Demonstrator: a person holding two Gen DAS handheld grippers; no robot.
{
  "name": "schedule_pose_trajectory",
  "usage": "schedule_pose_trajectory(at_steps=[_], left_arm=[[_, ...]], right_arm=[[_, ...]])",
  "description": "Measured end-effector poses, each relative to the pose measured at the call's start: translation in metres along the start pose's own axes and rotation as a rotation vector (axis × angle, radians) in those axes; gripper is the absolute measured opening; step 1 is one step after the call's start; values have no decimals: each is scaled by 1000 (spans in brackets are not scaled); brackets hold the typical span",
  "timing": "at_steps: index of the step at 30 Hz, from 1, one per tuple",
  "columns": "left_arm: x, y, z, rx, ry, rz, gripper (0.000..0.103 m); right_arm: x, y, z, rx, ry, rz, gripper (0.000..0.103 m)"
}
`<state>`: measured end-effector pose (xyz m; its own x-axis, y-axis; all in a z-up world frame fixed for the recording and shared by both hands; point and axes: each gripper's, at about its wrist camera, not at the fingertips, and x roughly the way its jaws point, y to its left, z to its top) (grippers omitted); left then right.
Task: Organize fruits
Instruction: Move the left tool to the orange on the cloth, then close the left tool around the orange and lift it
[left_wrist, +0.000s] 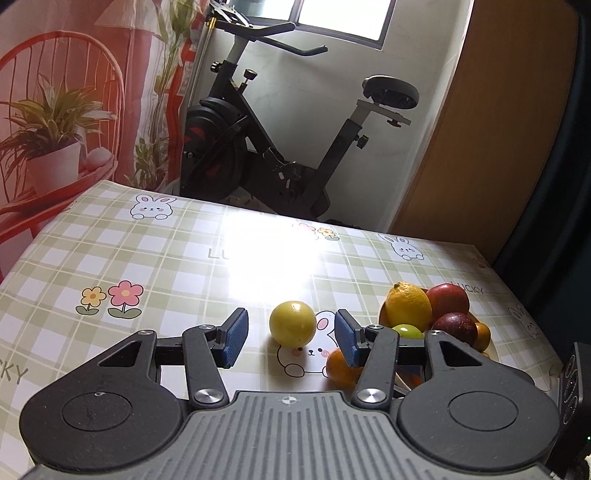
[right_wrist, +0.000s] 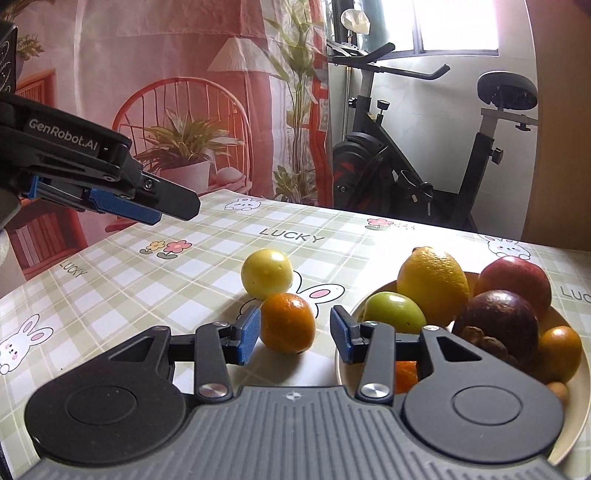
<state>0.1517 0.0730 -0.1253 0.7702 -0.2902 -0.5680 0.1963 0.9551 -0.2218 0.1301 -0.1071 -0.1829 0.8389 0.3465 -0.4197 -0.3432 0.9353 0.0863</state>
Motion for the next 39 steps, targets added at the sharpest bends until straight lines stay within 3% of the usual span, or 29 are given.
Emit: schedule_pose_trajectory(at_steps=[9,14,25,27,28,39], left_arm=[[18,3,-9,-22,62,-54,54],[38,-1,-13,-55,127,-120,54],[66,-5,-27,-42,208,-137,52],[67,-3,-29,-45,209,-136,49],[67,-3,-30,-51,206,-143,42],[59,-7,-41,-30,174,-136,41]], right_arm=[[15,15,0,-60,26,41,47],[14,17,-2,-66,26,57,46],[28,17,0,-75,99,90,47],[28,16,-1,-70,101,94,47],[29,16,-1,-68,103,94,47],[37,18,1,-71,139,100,47]])
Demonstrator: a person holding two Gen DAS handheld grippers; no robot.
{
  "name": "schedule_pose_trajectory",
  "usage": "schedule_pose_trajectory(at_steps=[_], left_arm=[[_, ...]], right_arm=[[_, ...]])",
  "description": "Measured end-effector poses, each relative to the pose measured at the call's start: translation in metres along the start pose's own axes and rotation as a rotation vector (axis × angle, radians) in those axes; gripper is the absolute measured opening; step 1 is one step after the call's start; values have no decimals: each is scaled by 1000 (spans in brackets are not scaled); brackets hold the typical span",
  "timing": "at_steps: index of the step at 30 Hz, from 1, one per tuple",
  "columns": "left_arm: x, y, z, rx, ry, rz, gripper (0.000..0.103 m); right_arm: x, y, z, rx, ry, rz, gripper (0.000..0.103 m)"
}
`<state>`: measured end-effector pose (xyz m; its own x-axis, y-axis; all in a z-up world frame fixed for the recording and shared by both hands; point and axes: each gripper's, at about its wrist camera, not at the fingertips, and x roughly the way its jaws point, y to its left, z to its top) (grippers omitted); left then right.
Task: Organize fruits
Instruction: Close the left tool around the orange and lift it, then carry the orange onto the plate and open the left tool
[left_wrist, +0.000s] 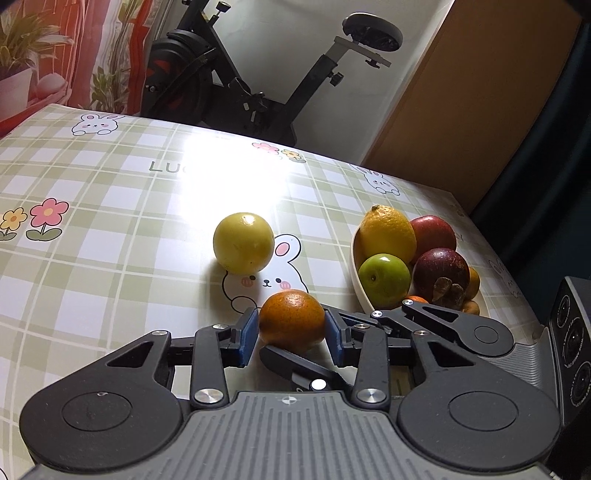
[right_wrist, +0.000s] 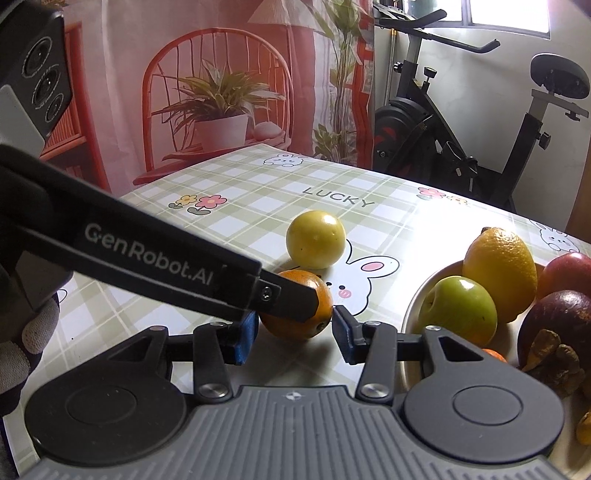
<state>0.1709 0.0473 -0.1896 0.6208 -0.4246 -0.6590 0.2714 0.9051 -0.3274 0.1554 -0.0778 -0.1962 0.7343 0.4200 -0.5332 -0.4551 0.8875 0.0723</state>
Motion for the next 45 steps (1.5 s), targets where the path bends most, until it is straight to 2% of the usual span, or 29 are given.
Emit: schedule_pose_trajectory(at_steps=[4,11,18,28,33,39,45], left_arm=[[0,-7,-8,45,-1,24,41],[-2,-6,-9,35,-14,19,41],[-9,-12,-5,49,-34,-2,40],[-12,-55,-2,156,-18,-50,40],[-4,-77,-1,137,12,-114,40],[9,-111,-5,219,41,-135,40],[26,-136,-6,247,70,-172,41]], right_arm=[[1,0,0,1,-1,0,47],[-1,1,-3,-4,-11,-8,46],[-18,-2,-8,25,-88,-22,46],[-64,-14,-22,59,-156,-109,46],[-88,-29,-34,107,-176,-153,46],[-113,-49,-49,168,-198,-204,46],[-128,-69,-59,237,-209,-261,46]])
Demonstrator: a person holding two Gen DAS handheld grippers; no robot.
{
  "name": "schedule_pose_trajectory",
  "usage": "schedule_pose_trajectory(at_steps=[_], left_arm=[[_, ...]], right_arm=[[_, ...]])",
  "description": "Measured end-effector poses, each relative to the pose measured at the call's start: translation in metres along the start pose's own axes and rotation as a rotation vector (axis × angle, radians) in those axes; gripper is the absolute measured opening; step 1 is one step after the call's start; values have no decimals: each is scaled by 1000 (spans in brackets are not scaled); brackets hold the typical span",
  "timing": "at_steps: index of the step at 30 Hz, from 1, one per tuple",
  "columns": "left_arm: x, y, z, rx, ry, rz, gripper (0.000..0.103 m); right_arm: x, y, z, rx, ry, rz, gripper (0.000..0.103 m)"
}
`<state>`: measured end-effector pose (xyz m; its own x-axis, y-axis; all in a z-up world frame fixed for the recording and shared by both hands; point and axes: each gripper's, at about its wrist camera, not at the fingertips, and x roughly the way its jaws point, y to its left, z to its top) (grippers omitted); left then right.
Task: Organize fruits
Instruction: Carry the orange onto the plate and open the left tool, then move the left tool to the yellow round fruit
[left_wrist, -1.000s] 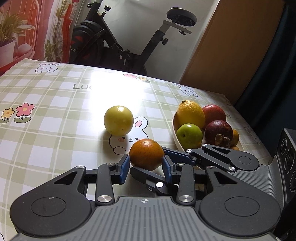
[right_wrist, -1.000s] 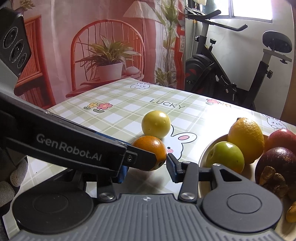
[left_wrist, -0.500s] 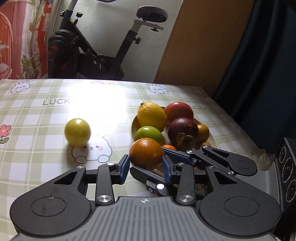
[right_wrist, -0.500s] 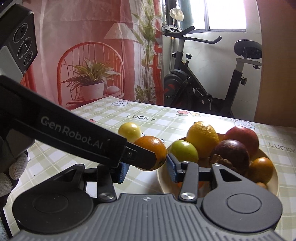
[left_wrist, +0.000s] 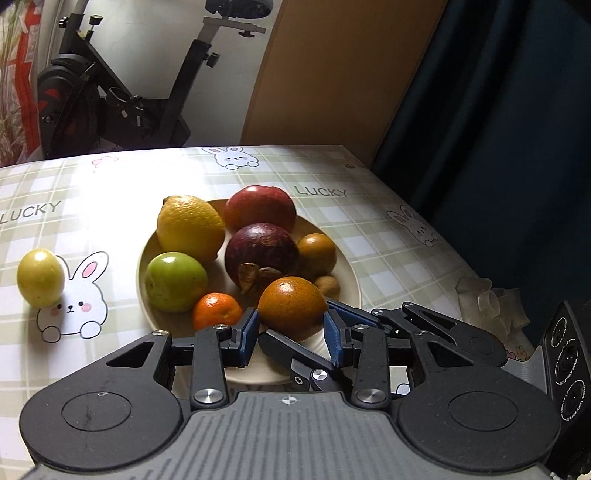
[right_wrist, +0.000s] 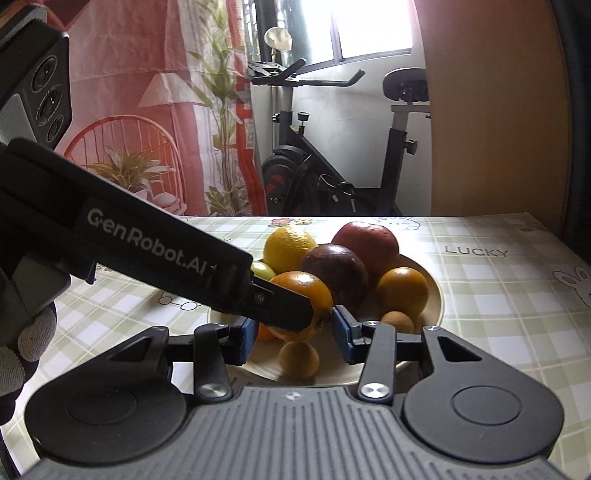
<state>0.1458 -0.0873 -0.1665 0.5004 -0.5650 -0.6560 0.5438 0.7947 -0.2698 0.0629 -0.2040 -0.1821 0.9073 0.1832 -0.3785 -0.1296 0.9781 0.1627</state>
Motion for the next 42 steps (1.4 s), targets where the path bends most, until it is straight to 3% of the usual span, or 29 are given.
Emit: schedule_pose_trajectory(at_steps=[7,19,29,42], left_arm=[[21,-16,10,29,24,2,41],[34,-16,6,-3,27,11,41],[7,-5,-4,-62,-40,12,42],[-62,50,-5,-210,-178,113,43]], right_arm=[[1,-21,1,120,10,-47,46],[7,-24,1,154,46,-95,46],[7,-14,1,108,35,-107,46],[-10,0,-3,34,-71,-109,48]])
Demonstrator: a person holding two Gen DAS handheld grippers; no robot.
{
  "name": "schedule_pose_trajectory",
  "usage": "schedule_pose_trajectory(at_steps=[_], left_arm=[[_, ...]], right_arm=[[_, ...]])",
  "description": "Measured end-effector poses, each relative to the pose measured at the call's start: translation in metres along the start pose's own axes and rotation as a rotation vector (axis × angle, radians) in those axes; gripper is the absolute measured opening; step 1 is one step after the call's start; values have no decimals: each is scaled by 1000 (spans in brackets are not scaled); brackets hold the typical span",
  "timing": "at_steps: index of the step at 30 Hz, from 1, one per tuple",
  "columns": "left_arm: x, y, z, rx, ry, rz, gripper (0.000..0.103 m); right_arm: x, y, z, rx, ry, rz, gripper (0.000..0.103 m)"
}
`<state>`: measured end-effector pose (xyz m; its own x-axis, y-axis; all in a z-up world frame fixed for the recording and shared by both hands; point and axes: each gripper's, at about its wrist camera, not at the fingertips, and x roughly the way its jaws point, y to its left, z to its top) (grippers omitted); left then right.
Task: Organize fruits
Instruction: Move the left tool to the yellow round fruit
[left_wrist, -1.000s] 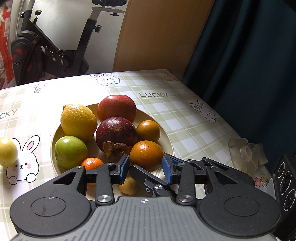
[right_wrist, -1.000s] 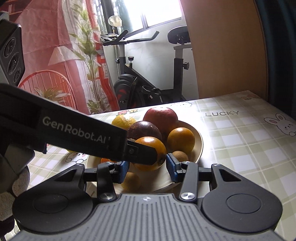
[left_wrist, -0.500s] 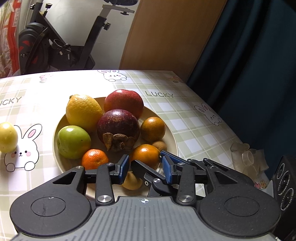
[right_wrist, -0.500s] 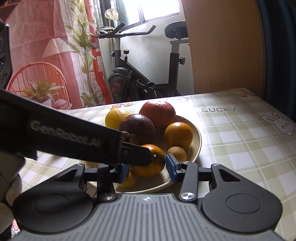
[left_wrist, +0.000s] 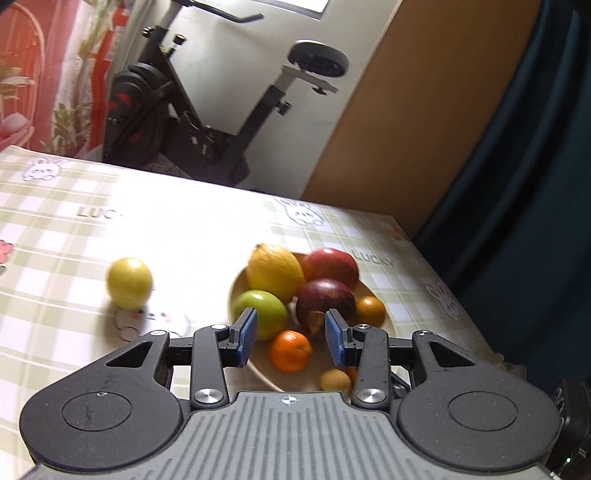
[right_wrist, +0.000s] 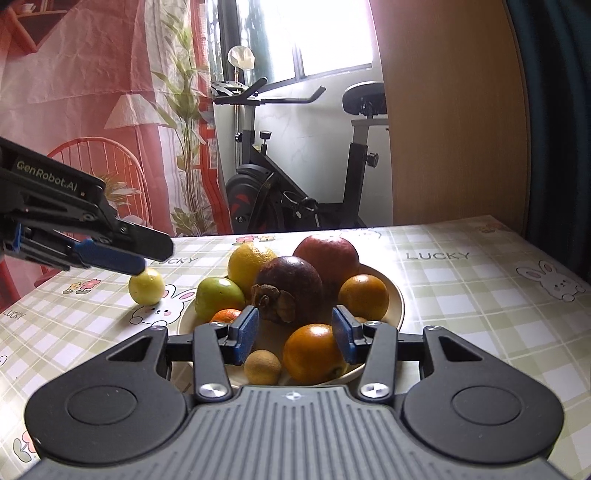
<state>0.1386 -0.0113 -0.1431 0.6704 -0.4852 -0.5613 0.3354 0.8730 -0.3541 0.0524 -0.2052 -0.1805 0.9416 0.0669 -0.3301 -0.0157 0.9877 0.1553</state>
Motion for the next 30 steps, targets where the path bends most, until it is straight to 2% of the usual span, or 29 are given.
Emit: schedule_pose_trajectory(at_steps=[4,9,13,15,17,20,24,30], left_arm=[[-15,18,13,2,-4,32,47],[-32,41,38,10,-46,69,47],[-41,61,57,12,-61,94,50],[-43,69,66,22,-66,109,56],[-44,76,73,40,-67,112,71],[-37,87,77,55,-65,113,73],[-14,103,74,39,-20,83,73],[30,127,64,-42,79,15,72]], right_arm=[[-4,6,9,-5,-38,24,56],[9,24,30,-37,-22,89,56],[23,51,49,-96,-5,174,56],[34,63,56,-104,16,213,58],[46,74,61,-102,47,241,63],[67,91,64,-109,96,263,63],[97,113,61,-160,164,278,63],[138,138,52,-254,244,283,64]])
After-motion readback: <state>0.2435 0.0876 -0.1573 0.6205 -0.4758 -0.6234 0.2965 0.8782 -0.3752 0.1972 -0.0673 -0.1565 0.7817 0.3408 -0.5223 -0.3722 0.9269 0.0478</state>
